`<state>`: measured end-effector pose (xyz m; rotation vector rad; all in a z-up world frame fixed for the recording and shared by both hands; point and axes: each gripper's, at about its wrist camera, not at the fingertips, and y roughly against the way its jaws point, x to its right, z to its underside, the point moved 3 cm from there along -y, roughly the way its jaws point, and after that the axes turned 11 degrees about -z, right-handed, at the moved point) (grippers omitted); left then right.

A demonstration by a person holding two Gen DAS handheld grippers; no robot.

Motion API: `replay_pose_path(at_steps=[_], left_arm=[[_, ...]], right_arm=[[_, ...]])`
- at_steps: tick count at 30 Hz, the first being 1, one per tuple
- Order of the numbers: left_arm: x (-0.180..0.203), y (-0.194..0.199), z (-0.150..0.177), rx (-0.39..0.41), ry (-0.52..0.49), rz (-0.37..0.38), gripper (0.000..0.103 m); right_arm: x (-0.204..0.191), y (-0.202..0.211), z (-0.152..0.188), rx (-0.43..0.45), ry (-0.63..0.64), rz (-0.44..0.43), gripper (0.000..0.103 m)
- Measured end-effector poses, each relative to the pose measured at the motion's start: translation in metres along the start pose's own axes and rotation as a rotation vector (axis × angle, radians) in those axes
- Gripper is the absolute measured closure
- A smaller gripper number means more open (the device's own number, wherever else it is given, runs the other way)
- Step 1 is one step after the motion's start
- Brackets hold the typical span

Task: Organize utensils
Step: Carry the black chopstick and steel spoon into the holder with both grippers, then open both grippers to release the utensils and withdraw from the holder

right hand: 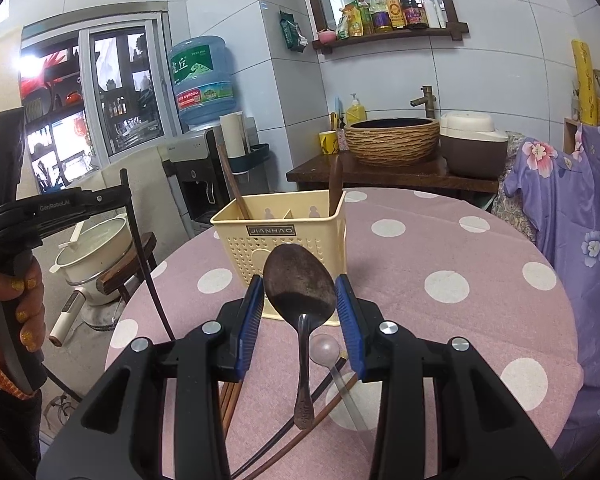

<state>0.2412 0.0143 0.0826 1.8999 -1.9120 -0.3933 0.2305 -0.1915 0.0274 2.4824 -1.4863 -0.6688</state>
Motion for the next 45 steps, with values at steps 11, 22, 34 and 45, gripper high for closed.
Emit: replay_pose_path(at_steps=[11, 22, 34, 45], left_arm=[[0.01, 0.027, -0.048, 0.064, 0.015, 0.078, 0.095], [0.052, 0.031, -0.153, 0.315, 0.047, 0.037, 0.095], [0.051, -0.052, -0.083, 0.172, 0.066, -0.001, 0.095], [0.051, -0.071, -0.04, 0.097, 0.048, 0.008, 0.095]], right_arm=[[-0.014, -0.012, -0.056, 0.048, 0.068, -0.019, 0.065], [-0.019, -0.039, -0.177, 0.209, 0.078, 0.082, 0.065], [0.014, -0.107, -0.106, 0.111, 0.044, 0.149, 0.065], [0.024, -0.114, -0.063, 0.069, 0.057, 0.178, 0.065]])
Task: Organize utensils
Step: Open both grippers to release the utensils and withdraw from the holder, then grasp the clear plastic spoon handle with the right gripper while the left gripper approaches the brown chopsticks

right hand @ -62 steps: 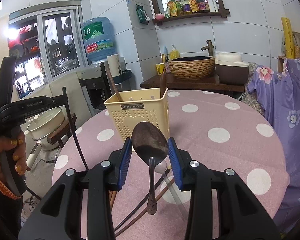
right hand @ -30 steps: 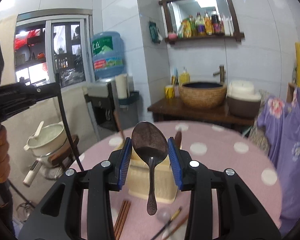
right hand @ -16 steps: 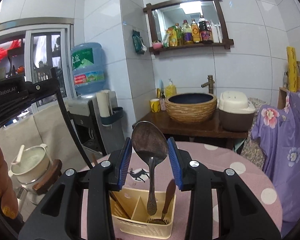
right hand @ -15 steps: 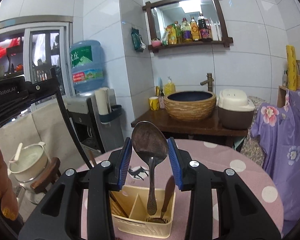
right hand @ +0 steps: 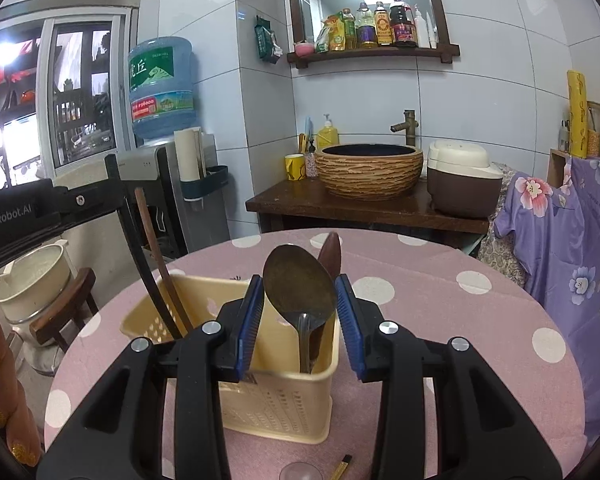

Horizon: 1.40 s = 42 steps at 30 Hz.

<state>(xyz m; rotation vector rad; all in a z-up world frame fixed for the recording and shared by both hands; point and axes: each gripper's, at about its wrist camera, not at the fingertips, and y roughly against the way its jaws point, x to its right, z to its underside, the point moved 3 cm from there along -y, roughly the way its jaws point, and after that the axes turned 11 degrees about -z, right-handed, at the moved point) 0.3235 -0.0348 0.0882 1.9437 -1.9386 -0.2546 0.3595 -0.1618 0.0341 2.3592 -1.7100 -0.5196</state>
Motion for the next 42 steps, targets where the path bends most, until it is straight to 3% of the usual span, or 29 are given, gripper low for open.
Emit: replay_pose_path(at_steps=[9, 15, 17, 19, 24, 27, 32, 35, 39, 42], left_arm=[[-0.001, -0.006, 0.012, -0.021, -0.007, -0.006, 0.095], [-0.004, -0.004, 0.013, -0.028, -0.026, -0.012, 0.089], [-0.007, 0.005, 0.014, -0.018, -0.017, 0.001, 0.063], [-0.011, 0.018, 0.015, -0.004, -0.012, 0.011, 0.043], [-0.02, 0.043, 0.036, -0.068, -0.054, 0.009, 0.019], [-0.032, 0.055, 0.055, -0.1, -0.046, 0.006, 0.007], [-0.052, 0.062, 0.098, -0.183, -0.082, -0.076, 0.005], [-0.065, 0.06, 0.132, -0.276, -0.111, -0.124, 0.005], [-0.076, 0.058, 0.171, -0.394, -0.104, -0.112, 0.005], [-0.077, 0.059, 0.183, -0.416, -0.106, -0.101, 0.005]], right_arm=[[0.0, -0.001, 0.007, -0.007, 0.016, -0.003, 0.065], [0.001, 0.009, 0.006, 0.013, 0.01, -0.027, 0.043], [-0.002, 0.018, 0.006, 0.019, 0.03, -0.041, 0.041], [-0.006, 0.028, 0.008, 0.023, 0.057, -0.058, 0.034], [-0.018, 0.055, 0.023, -0.027, 0.145, -0.115, 0.03], [-0.019, 0.067, 0.04, -0.094, 0.136, -0.165, 0.028], [-0.018, 0.079, 0.082, -0.216, 0.099, -0.229, 0.028], [-0.02, 0.081, 0.113, -0.287, 0.125, -0.227, 0.028], [-0.019, 0.077, 0.142, -0.377, 0.17, -0.233, 0.028], [-0.017, 0.063, 0.147, -0.429, 0.176, -0.241, 0.028]])
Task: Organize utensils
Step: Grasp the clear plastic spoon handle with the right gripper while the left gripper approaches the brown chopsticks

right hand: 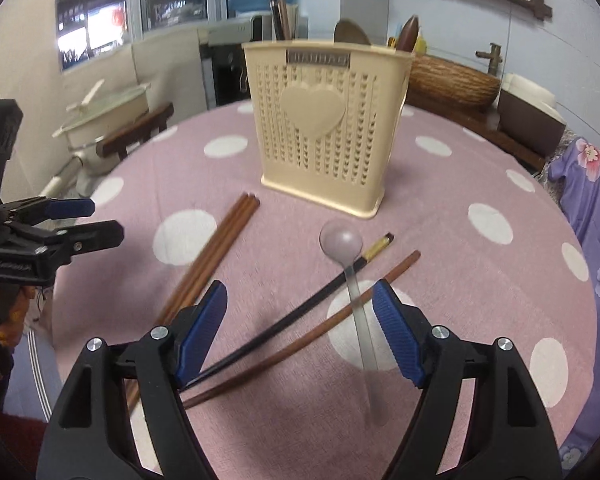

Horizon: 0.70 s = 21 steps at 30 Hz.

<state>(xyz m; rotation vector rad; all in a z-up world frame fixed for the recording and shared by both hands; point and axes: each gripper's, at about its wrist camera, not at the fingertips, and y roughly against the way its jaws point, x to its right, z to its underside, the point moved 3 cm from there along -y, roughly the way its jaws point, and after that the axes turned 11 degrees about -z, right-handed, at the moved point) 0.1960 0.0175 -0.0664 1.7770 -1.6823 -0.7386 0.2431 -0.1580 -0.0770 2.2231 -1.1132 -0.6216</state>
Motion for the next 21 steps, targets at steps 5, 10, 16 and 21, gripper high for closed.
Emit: replay_pose_path(at_steps=[5, 10, 16, 21], left_arm=[[0.003, 0.004, 0.002, 0.009, -0.002, 0.022, 0.005], [0.005, 0.007, 0.004, 0.011, 0.003, 0.043, 0.005], [0.005, 0.008, 0.007, 0.008, 0.015, 0.056, 0.005], [0.01, 0.009, 0.007, 0.007, 0.013, 0.07, 0.005]], right_arm=[[0.018, -0.027, -0.018, -0.057, 0.001, -0.008, 0.035], [0.032, -0.056, -0.033, -0.125, 0.031, -0.042, 0.043], [0.049, -0.072, -0.04, -0.146, 0.024, -0.03, 0.045], [0.048, -0.08, -0.04, -0.167, 0.016, -0.037, 0.048]])
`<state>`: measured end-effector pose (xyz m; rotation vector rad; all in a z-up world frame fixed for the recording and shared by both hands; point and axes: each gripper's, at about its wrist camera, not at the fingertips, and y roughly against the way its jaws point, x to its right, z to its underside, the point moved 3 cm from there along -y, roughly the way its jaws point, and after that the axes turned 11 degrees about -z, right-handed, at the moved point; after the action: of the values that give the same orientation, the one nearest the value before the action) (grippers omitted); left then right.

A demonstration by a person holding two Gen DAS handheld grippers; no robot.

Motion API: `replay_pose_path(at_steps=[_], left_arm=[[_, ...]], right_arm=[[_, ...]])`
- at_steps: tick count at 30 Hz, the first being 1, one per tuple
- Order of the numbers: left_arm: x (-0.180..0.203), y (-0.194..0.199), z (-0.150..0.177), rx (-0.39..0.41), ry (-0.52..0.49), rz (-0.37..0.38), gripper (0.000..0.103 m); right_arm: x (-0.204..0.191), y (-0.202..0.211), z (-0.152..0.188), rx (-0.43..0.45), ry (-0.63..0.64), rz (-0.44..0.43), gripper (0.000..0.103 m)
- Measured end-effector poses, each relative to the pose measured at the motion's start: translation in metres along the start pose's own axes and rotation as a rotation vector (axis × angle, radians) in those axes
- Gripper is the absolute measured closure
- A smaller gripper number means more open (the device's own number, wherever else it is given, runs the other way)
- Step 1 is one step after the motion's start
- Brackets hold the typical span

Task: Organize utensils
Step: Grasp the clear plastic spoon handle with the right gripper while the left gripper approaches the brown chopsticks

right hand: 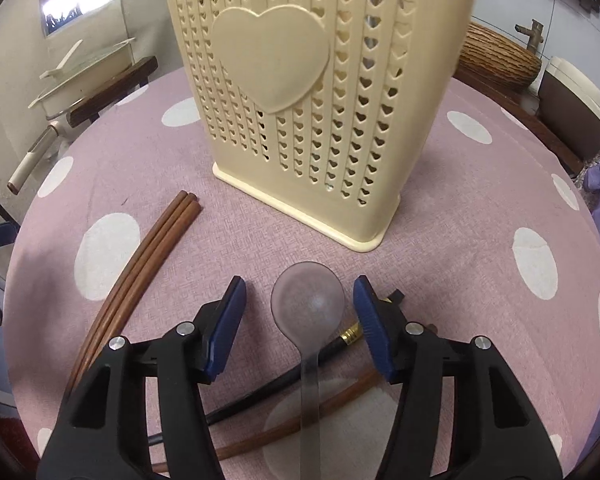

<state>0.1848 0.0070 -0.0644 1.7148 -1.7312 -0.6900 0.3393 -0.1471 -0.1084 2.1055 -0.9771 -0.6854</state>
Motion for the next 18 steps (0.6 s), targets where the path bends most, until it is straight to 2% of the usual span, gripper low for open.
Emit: replay_pose_path(at_steps=[3, 7, 11, 18], left_arm=[[0.002, 0.0, 0.001, -0.002, -0.005, 0.003, 0.005], [0.005, -0.002, 0.001, -0.008, -0.006, 0.012, 0.005], [0.01, -0.004, 0.002, -0.016, -0.011, 0.021, 0.005], [0.014, -0.004, 0.003, -0.015, -0.016, 0.022, 0.005]], right_arm=[[0.001, 0.002, 0.001, 0.0, -0.004, 0.004, 0.052], [0.0, 0.005, 0.003, 0.001, 0.003, 0.0, 0.064], [-0.003, 0.004, 0.0, 0.009, -0.022, 0.012, 0.066], [-0.011, 0.052, -0.007, 0.184, -0.08, -0.022, 0.066]])
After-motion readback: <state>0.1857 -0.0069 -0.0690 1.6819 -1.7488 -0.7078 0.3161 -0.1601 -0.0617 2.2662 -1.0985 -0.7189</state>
